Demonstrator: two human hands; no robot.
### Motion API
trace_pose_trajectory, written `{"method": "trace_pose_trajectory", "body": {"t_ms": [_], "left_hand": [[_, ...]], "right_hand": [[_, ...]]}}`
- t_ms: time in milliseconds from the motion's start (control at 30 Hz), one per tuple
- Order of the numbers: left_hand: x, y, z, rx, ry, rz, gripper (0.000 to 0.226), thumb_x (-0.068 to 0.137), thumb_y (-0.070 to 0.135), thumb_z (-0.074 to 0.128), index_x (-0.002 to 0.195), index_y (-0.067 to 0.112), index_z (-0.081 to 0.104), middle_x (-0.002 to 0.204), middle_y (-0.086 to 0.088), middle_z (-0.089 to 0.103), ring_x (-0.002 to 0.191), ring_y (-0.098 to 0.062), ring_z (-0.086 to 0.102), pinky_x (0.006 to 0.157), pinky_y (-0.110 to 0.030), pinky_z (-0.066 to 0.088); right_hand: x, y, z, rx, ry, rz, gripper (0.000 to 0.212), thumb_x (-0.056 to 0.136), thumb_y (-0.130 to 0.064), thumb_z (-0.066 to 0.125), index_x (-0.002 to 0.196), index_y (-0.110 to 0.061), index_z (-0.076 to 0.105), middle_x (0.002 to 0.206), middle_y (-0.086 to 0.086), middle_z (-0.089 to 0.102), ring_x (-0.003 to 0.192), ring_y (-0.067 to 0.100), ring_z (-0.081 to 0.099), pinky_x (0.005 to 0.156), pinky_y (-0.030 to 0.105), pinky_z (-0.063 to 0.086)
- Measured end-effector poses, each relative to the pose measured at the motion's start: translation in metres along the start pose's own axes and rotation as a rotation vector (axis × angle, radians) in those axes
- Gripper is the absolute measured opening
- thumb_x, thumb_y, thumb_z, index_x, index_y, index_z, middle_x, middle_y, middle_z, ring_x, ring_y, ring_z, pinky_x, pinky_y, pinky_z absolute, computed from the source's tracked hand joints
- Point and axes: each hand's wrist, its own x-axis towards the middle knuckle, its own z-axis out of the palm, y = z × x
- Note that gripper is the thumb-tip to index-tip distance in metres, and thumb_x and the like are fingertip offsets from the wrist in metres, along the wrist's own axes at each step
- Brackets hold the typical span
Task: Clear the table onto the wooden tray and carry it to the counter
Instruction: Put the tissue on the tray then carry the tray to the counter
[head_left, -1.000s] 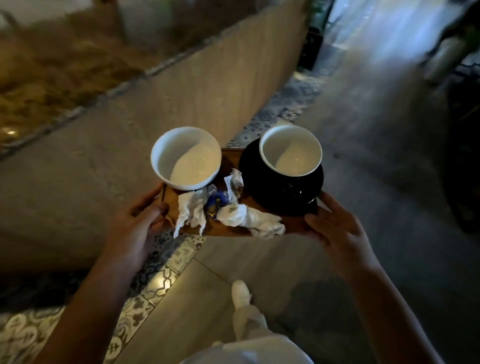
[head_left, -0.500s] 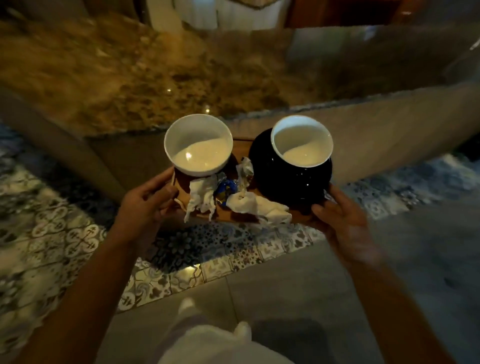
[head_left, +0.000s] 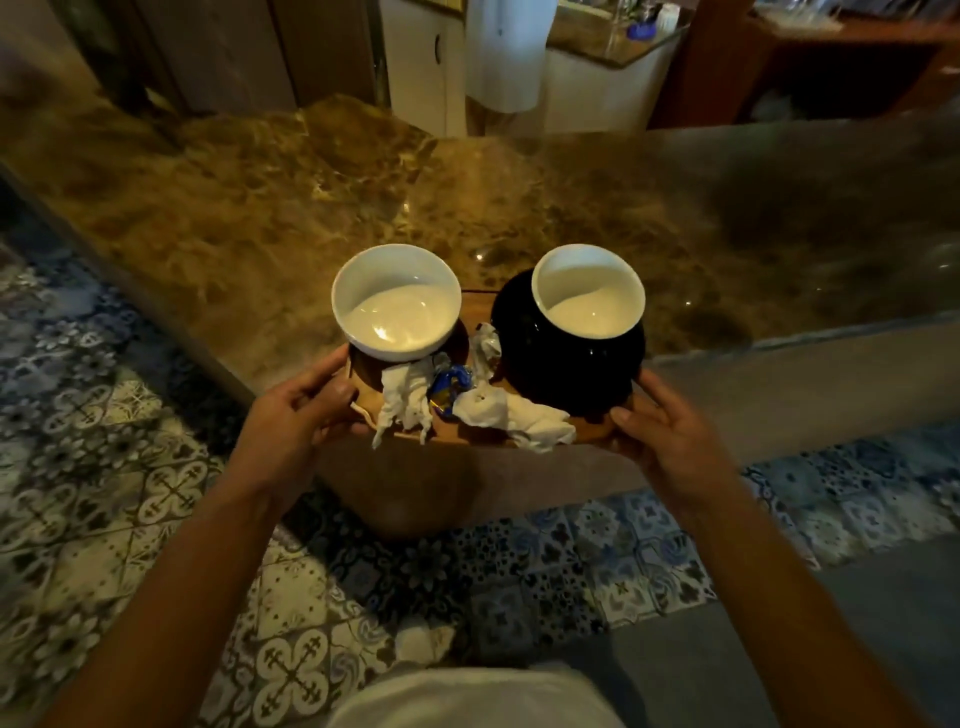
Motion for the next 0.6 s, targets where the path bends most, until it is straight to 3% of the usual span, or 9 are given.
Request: {"method": "trace_pose_trajectory", "body": {"t_ms": [133, 233, 300, 400, 500, 600], "left_hand": [[0.056, 0.016, -0.012, 0.015, -0.022, -0.057, 0.036, 0.101, 0.008, 0.057, 0.128, 0.031, 0.058, 0.078, 0.008, 0.078, 0.062, -0.002, 0.069, 0.062, -0.022, 0.061], [0.098, 0.026, -0.015, -0.012, -0.032, -0.106, 0.037, 0.101, 0.006, 0.055, 0.128, 0.033, 0.058, 0.08, 0.009, 0.079, 0.065, -0.003, 0.072, 0.058, -0.022, 0.059], [0.123, 0.031, -0.013, -0.027, -0.036, -0.143, 0.038, 0.101, 0.007, 0.055, 0.125, 0.035, 0.058, 0.075, 0.005, 0.078, 0.063, -0.007, 0.072, 0.056, -0.024, 0.061], [0.161, 0.032, -0.01, -0.052, -0.01, -0.182, 0.048, 0.095, 0.01, 0.063, 0.136, 0.034, 0.057, 0.076, -0.004, 0.074, 0.062, -0.013, 0.071, 0.061, -0.027, 0.063], [0.195, 0.031, -0.003, -0.043, 0.03, -0.193, 0.054, 0.097, 0.008, 0.062, 0.146, 0.029, 0.052, 0.073, -0.002, 0.075, 0.063, -0.013, 0.071, 0.064, -0.028, 0.064], [0.22, 0.029, 0.005, -0.043, 0.057, -0.178, 0.058, 0.101, 0.004, 0.058, 0.154, 0.02, 0.043, 0.07, -0.003, 0.073, 0.061, -0.013, 0.071, 0.063, -0.028, 0.064]], "right_hand": [[0.058, -0.007, 0.026, 0.022, 0.024, 0.011, 0.133, 0.041, -0.05, 0.1, 0.154, -0.015, 0.038, 0.125, 0.01, 0.073, 0.105, 0.026, 0.073, 0.071, 0.029, 0.06], [0.104, -0.012, 0.04, 0.038, 0.026, 0.022, 0.109, 0.061, -0.035, 0.093, 0.153, -0.015, 0.039, 0.121, 0.008, 0.074, 0.108, 0.031, 0.072, 0.07, 0.031, 0.061], [0.135, -0.016, 0.042, 0.066, 0.01, 0.034, 0.085, 0.076, -0.012, 0.074, 0.154, -0.012, 0.038, 0.116, 0.005, 0.077, 0.104, 0.027, 0.074, 0.072, 0.034, 0.062], [0.182, -0.022, 0.043, 0.061, -0.053, 0.063, 0.074, 0.085, -0.001, 0.063, 0.153, -0.013, 0.038, 0.115, 0.004, 0.077, 0.106, 0.024, 0.074, 0.076, 0.037, 0.063], [0.226, -0.029, 0.041, 0.031, -0.092, 0.101, 0.063, 0.095, 0.007, 0.055, 0.152, -0.014, 0.039, 0.116, 0.004, 0.077, 0.108, 0.023, 0.073, 0.079, 0.037, 0.063], [0.262, -0.033, 0.04, -0.008, -0.1, 0.125, 0.066, 0.094, 0.005, 0.058, 0.154, -0.014, 0.037, 0.118, 0.006, 0.076, 0.112, 0.028, 0.071, 0.09, 0.044, 0.061]]}}
